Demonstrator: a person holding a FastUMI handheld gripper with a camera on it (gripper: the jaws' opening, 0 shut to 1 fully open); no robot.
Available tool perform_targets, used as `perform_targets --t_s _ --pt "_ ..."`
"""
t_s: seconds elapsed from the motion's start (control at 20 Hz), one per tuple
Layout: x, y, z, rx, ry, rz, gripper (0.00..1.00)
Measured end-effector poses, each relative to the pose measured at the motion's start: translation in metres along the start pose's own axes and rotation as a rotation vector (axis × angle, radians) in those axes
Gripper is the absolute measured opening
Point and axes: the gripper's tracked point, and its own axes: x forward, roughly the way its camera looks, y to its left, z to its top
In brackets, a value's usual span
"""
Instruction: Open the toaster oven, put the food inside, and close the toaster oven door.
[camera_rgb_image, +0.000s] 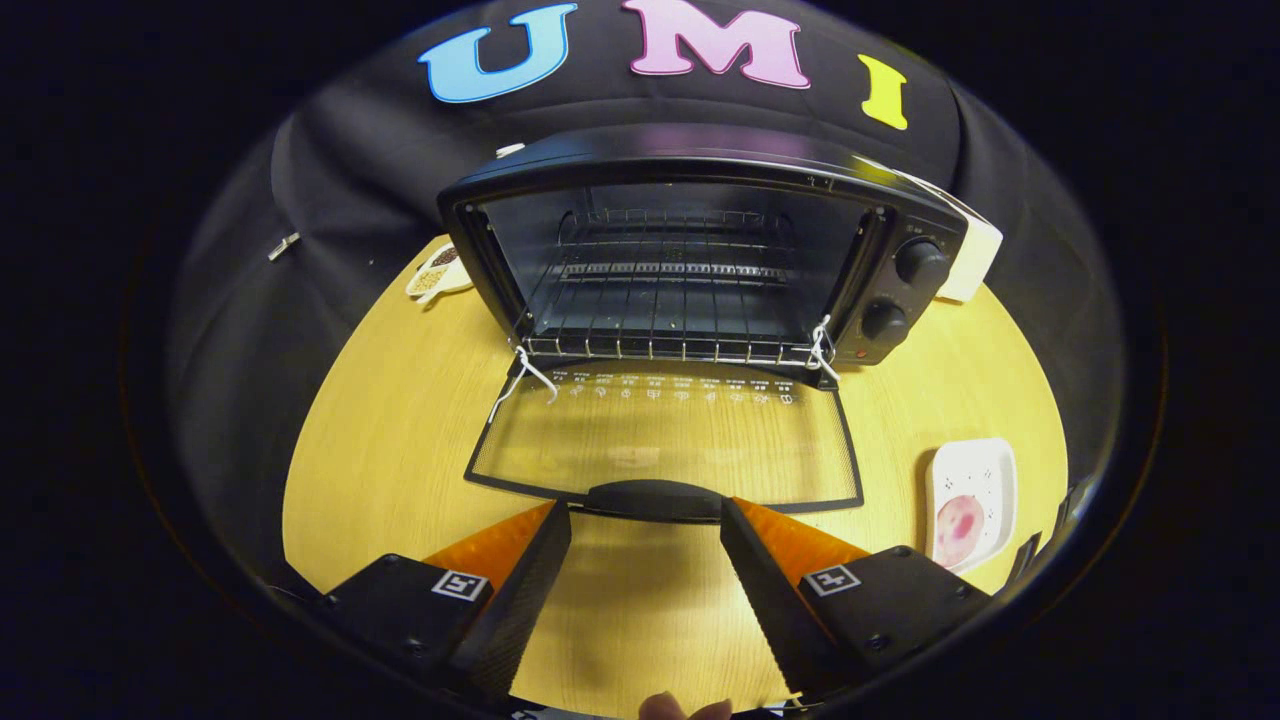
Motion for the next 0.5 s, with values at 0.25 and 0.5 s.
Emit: perform_targets --t_s 0.25,0.5 --pt "-0.020 -0.002 -0.002 -0.013 0.000 0.105 0.99" --pt "-0.047 -0.026 0.018 0.086 -0.021 0.211 1.00"
